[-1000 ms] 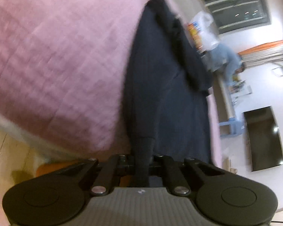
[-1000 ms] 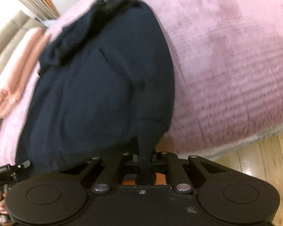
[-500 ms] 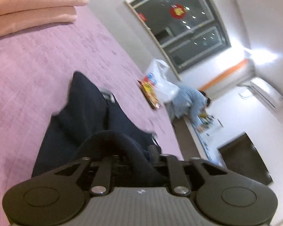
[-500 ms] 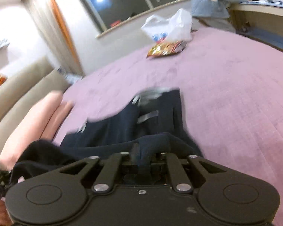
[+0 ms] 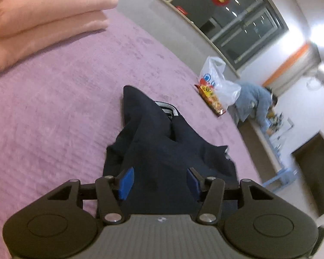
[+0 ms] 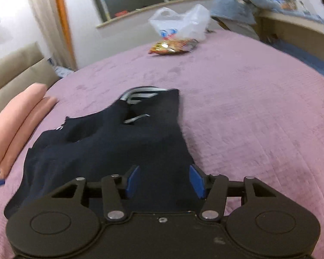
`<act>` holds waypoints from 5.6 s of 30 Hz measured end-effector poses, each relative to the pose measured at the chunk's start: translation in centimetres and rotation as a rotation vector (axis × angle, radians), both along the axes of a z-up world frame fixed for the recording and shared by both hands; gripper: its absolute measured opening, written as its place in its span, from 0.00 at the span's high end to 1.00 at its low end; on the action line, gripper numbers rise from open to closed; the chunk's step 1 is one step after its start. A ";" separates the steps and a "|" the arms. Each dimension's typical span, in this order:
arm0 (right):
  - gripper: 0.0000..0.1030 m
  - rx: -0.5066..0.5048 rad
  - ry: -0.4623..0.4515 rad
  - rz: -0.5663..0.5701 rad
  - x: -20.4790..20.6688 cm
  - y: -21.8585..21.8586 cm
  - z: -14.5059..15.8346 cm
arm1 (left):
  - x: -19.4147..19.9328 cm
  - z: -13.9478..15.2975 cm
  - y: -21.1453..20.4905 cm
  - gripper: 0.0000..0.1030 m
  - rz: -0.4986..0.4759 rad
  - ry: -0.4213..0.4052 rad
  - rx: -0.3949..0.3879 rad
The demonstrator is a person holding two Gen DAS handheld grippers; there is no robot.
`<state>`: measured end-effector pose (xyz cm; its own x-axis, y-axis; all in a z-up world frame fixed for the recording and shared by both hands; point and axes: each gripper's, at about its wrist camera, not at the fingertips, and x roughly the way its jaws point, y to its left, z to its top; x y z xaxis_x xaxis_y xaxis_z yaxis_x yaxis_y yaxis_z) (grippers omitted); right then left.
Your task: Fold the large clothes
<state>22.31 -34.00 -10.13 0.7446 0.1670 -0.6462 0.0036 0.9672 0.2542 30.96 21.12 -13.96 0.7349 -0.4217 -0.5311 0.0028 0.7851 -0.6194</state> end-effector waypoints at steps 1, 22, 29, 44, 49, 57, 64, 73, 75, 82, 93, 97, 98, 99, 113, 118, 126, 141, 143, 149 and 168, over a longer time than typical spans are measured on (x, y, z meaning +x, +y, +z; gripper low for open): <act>0.37 -0.016 -0.018 0.020 0.5 0.4 -0.1 | 0.8 -0.1 -0.4 0.46 -0.012 -0.009 0.031; 0.37 -0.087 0.041 0.049 9.2 2.8 -0.4 | 9.8 -1.2 -7.2 0.93 -0.077 0.097 0.338; 0.37 -0.096 0.141 0.048 11.9 1.6 -0.9 | 9.8 0.0 -6.9 0.90 -0.066 0.131 0.313; 0.85 -0.123 0.239 0.109 16.5 2.7 -3.8 | 11.6 -1.6 -8.5 0.89 -0.050 0.218 0.361; 0.90 -0.232 0.119 0.156 13.9 4.0 0.2 | 9.8 3.1 -8.1 0.91 -0.007 0.134 0.343; 0.91 -0.234 -0.111 0.105 17.7 4.3 8.2 | 14.6 9.9 -6.0 0.94 0.069 -0.064 0.310; 0.91 -0.230 -0.065 0.051 27.7 5.6 2.2 | 24.5 2.7 -6.7 0.94 0.125 -0.012 0.407; 0.79 -0.242 0.197 0.023 30.8 6.1 -5.9 | 25.7 -4.4 -7.1 0.68 0.140 0.137 0.514; 0.69 -0.237 0.214 0.021 30.7 5.9 -4.3 | 24.9 -2.6 -6.6 0.69 0.163 0.132 0.510; 0.54 -0.144 0.149 0.146 24.0 8.9 3.2 | 18.5 4.1 -9.0 0.70 0.103 0.032 0.439; 1.00 -0.107 0.285 0.225 20.0 17.7 -7.5 | 11.1 -5.0 -7.9 0.97 0.059 0.242 0.297; 1.00 -0.092 0.329 0.167 19.9 17.4 -5.8 | 8.8 -3.8 -5.0 0.96 0.058 0.285 0.272; 0.93 -0.090 0.313 0.172 19.3 17.5 -4.8 | 8.1 -3.2 -4.5 0.95 0.057 0.295 0.277; 0.93 -0.084 0.282 0.187 18.3 17.8 -3.4 | 7.3 -2.5 -4.3 0.91 0.058 0.299 0.277; 0.93 -0.123 0.336 0.198 15.0 20.0 -6.8 | -0.9 -6.0 -0.9 0.55 0.198 0.440 -0.118; 0.93 -0.165 0.320 0.230 15.1 20.1 -7.0 | -0.9 -7.5 -0.5 0.49 0.242 0.388 -0.218; 0.93 -0.167 0.307 0.205 14.8 20.5 -6.8 | 4.8 -9.3 -0.6 0.49 0.294 0.259 -0.358; 0.92 -0.158 0.249 0.194 13.3 20.4 -6.9 | 6.7 -8.6 -3.5 0.73 0.279 0.279 -0.245; 0.92 -0.081 0.228 0.169 13.0 19.4 -7.6 | 7.8 -7.3 -4.7 0.82 0.254 0.248 -0.152; 0.94 0.042 0.237 0.221 13.1 16.4 -8.0 | 7.4 1.6 -11.8 0.89 0.113 0.025 -0.011; 0.81 0.006 0.234 -0.045 16.1 -9.4 -1.7 | 8.0 -0.9 -40.7 0.89 -0.499 0.009 0.313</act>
<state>38.37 -43.40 -11.87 0.5817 0.1416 -0.8010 0.1064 0.9630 0.2475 38.95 -19.55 -14.87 0.4827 -0.5376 -0.6913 0.4151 0.8356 -0.3599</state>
